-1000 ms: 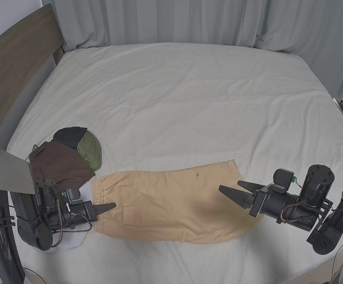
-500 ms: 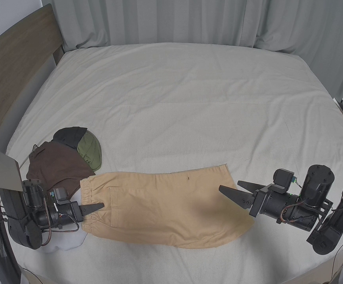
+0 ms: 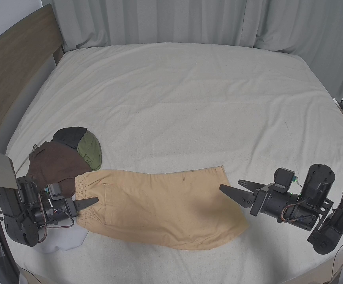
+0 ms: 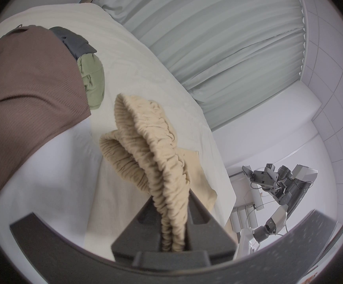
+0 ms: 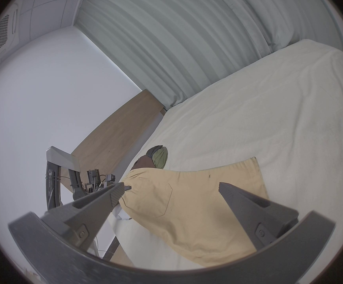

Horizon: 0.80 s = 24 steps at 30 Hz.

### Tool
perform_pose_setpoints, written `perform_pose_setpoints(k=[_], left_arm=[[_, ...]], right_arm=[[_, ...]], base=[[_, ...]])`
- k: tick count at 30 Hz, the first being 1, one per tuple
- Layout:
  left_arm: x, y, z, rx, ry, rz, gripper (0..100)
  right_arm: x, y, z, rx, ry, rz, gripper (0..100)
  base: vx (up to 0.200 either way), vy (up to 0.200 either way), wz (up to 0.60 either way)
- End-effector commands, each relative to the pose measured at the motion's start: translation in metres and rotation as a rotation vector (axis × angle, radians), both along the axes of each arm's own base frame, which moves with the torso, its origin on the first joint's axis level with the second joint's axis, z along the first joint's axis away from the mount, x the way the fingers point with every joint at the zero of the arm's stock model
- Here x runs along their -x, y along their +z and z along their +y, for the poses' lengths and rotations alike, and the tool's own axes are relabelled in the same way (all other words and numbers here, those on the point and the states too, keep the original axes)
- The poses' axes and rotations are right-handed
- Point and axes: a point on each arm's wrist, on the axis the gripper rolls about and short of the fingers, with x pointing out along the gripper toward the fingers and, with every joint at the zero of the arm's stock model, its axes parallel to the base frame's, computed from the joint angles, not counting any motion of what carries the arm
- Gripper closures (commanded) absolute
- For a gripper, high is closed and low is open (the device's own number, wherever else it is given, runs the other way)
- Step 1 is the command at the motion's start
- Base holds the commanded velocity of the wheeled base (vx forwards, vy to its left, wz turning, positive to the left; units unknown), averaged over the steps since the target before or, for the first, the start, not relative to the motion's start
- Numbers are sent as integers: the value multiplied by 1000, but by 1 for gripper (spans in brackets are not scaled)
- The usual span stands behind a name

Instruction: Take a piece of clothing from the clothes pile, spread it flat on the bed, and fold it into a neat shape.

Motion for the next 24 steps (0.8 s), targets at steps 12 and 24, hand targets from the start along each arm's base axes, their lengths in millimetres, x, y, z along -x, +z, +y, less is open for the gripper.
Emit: perform_pose_setpoints(k=[12, 24], left_arm=[[-4, 20, -30, 19, -40, -38, 100], [-6, 22, -48, 49, -27, 2, 100]], right_arm=[[0, 5, -2, -9, -7, -19, 0], [-1, 5, -3, -10, -11, -21, 0]], base=[[0, 0, 0], [0, 0, 0]])
